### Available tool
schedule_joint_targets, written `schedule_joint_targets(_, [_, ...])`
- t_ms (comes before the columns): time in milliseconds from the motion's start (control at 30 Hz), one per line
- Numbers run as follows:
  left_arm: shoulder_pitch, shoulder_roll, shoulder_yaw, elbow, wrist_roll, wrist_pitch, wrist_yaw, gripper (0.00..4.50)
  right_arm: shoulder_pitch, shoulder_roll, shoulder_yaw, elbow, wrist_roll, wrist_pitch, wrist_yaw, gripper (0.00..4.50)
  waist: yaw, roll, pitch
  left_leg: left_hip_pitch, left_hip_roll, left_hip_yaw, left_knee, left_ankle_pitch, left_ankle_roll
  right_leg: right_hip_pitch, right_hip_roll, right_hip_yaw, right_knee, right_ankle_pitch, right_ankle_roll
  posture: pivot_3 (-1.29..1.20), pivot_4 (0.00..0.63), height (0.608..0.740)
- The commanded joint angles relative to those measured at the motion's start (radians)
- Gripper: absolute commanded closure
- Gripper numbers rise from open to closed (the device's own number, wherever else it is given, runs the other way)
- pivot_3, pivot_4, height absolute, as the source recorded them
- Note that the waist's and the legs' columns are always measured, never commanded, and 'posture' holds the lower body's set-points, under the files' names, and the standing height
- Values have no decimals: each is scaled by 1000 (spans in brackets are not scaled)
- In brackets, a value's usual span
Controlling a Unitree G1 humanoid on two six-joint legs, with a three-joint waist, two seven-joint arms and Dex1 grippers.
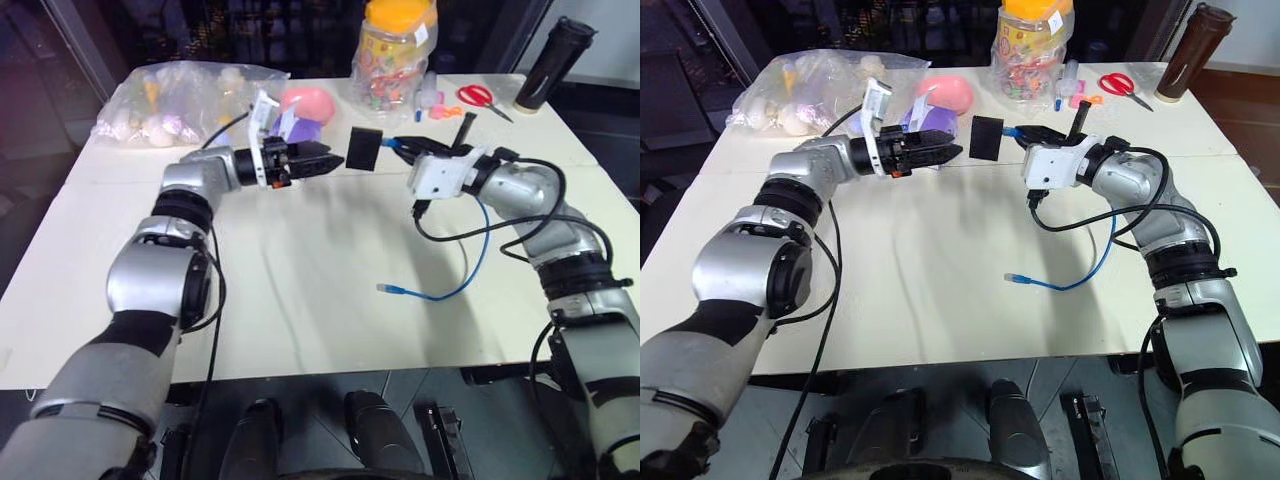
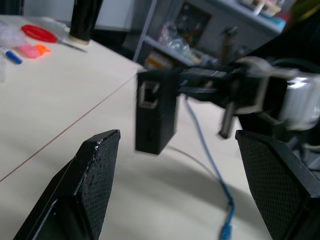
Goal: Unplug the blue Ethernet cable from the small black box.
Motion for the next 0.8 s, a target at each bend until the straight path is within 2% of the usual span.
schedule_joint_targets(33, [-58,-33,46,19,17,-39,26,635,6,-10,-44,-105,31,44,2,4487,0,0,0,0,0,0,0,0,0,0,0,0,0,0,0,0,150,739])
schedule_joint_targets(267, [-71,-68,117,36,25,-47,69,635,41,1,-46,-201,39,109,13,4487,-1,0,0,0,0,0,-1,0,0,0,0,0,0,0,0,0,150,739])
schedule_joint_targets(367, [-73,-71,137,36,27,-34,58,1409,53,4,-45,-231,43,128,19,4500,-1,0,0,0,0,0,0,0,0,0,0,0,0,0,0,0,150,739])
schedule_joint_targets(500, [-67,-73,140,34,46,-32,26,3139,65,6,-44,-258,48,147,25,4500,0,0,0,0,0,0,0,0,0,0,0,0,0,0,0,0,150,739])
schedule_joint_targets(533, [-64,-73,141,33,50,-33,20,3732,67,7,-43,-262,48,151,25,4500,1,0,0,0,0,0,0,0,0,0,0,0,0,0,0,0,150,739])
schedule_joint_targets(633, [-59,-82,142,34,65,-46,38,3990,58,6,-45,-253,62,162,41,4500,1,0,0,0,0,0,0,0,0,0,0,0,0,0,0,0,150,739])
schedule_joint_targets(733, [-55,-84,145,31,74,-46,36,3990,65,-8,-49,-255,101,180,100,3279,0,0,0,0,0,0,0,0,0,0,0,0,0,0,0,0,150,739])
schedule_joint_targets(800, [-52,-79,151,31,77,-44,40,3990,107,-31,-76,-300,93,259,105,2434,1,0,0,0,0,0,0,0,0,0,0,0,0,0,0,0,150,739])
